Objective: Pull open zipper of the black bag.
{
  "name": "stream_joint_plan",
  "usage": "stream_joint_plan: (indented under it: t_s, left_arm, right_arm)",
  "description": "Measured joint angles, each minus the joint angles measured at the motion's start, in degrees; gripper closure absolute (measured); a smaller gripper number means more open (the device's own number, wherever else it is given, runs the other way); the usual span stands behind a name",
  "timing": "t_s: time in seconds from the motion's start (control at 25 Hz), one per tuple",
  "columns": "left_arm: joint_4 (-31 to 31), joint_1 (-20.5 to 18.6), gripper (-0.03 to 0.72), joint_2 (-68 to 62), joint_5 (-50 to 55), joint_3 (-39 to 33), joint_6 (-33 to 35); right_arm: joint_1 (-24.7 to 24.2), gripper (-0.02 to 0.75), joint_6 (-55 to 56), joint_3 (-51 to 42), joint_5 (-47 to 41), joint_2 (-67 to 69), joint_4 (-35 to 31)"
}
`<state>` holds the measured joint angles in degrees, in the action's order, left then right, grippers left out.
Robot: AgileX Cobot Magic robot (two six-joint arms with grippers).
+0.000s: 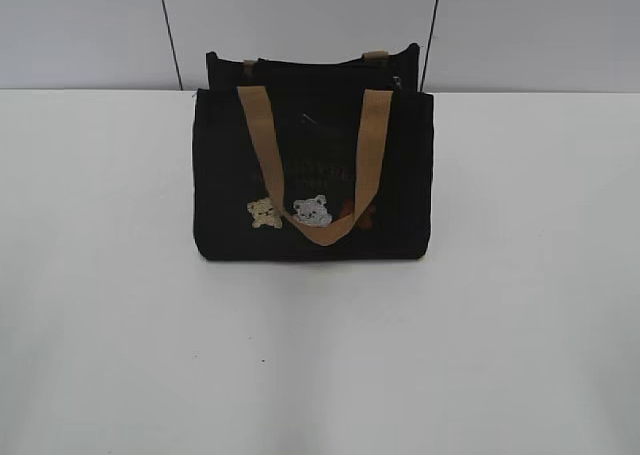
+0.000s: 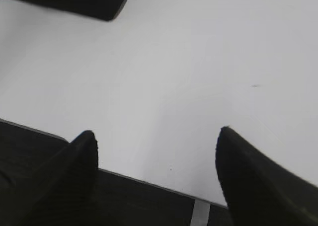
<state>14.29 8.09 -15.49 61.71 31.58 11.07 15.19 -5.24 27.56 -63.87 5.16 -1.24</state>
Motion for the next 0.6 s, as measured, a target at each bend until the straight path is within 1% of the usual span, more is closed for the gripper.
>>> stream_joint_plan:
  t_s: [0.12, 0.6]
  left_arm:
    - [-0.2, 0.1, 0.248, 0.0, -0.1, 0.0, 0.0]
    - [-0.3, 0.1, 0.248, 0.0, -0.1, 0.0, 0.0]
  right_arm:
    - [0.0, 0.181, 0.5, -0.6, 0.4, -2.4, 0.4]
    - [0.0, 0.181, 0.5, -0.7, 0.9, -2.6, 0.9]
